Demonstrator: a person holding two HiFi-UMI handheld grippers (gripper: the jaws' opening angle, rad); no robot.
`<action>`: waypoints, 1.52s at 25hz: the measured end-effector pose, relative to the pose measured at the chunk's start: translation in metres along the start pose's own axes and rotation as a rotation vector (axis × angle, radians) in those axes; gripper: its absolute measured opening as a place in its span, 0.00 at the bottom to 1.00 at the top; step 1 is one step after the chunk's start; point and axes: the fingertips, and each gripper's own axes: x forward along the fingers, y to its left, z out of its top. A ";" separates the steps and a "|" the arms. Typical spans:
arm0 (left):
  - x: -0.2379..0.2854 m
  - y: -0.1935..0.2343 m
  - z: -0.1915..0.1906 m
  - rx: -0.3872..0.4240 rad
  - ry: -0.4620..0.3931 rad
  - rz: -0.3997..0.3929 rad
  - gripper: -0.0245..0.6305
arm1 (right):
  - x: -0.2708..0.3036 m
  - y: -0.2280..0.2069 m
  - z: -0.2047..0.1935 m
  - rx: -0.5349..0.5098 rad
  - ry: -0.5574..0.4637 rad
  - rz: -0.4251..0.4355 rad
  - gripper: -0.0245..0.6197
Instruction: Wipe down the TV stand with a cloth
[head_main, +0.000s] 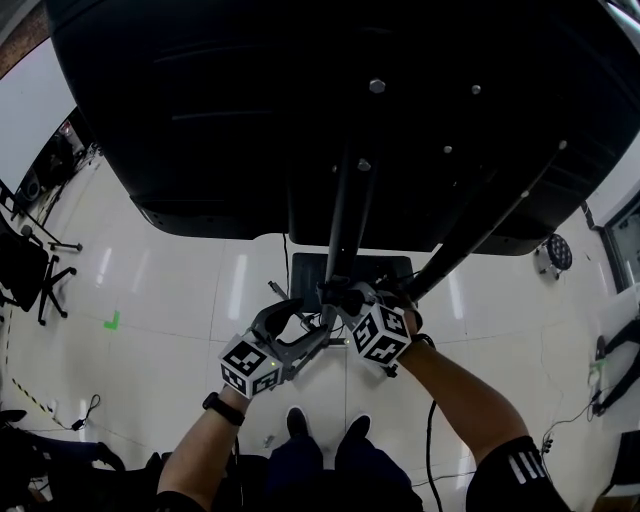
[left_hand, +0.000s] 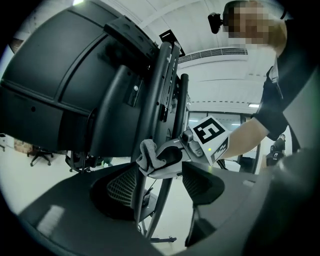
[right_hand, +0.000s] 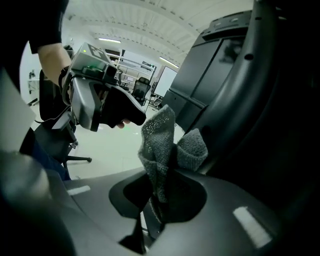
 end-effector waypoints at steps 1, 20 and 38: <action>0.001 0.005 -0.011 -0.004 0.015 0.009 0.51 | 0.008 0.004 -0.007 0.010 0.007 0.009 0.11; 0.047 0.061 -0.200 -0.110 0.245 0.021 0.51 | 0.141 0.094 -0.147 0.155 0.178 0.105 0.11; 0.059 0.094 -0.332 -0.261 0.358 0.048 0.52 | 0.236 0.154 -0.238 0.390 0.292 0.171 0.11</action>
